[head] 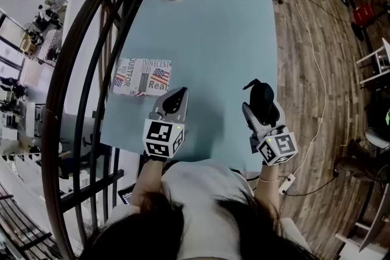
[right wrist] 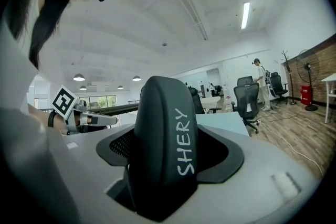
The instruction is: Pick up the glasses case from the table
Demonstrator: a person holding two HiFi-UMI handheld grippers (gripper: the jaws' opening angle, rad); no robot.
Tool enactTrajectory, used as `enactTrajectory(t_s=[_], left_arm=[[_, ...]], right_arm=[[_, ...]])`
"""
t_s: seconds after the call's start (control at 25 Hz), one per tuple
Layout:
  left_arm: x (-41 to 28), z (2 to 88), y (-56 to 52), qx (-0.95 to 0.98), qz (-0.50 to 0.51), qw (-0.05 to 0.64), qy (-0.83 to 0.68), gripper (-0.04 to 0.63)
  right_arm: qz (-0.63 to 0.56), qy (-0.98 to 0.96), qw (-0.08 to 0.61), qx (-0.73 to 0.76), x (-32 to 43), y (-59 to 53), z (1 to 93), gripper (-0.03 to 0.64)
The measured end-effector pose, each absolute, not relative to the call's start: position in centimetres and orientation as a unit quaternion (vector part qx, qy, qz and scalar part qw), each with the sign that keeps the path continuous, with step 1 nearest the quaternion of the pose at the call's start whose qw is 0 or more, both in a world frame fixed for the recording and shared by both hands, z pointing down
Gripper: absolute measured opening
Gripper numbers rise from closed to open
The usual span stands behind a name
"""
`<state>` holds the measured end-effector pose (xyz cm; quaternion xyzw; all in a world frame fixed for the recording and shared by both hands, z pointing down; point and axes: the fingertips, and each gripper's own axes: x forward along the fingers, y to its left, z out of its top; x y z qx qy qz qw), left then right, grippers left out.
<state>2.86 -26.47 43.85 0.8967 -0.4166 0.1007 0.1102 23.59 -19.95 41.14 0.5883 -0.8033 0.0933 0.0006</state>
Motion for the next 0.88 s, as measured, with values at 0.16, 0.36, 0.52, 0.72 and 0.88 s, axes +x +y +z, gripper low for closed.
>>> enactTrajectory(t_s=[0.16,0.36,0.52,0.72,0.88], left_arm=[[2.47,43.91,-26.43,0.895,0.100,0.112,-0.420,0.057],[2.26,43.94,-26.57,0.894,0.099,0.112,-0.422,0.057],[2.37,43.92,-26.62,0.895,0.099,0.111,-0.420,0.057],[2.22,43.92,-26.79,0.897,0.100,0.111,-0.417,0.057],[2.16,43.96,-26.91,0.897,0.099,0.111,-0.417,0.057]], right_arm=[[0.096,-0.802,0.003,0.590,23.30,-19.85,41.07,0.331],[0.095,-0.803,0.000,0.588,23.19,-20.03,40.79,0.331],[0.093,-0.806,0.002,0.585,22.95,-20.19,40.65,0.331],[0.090,-0.808,0.004,0.582,22.55,-20.52,40.65,0.331],[0.090,-0.808,0.003,0.582,22.55,-20.63,40.73,0.331]])
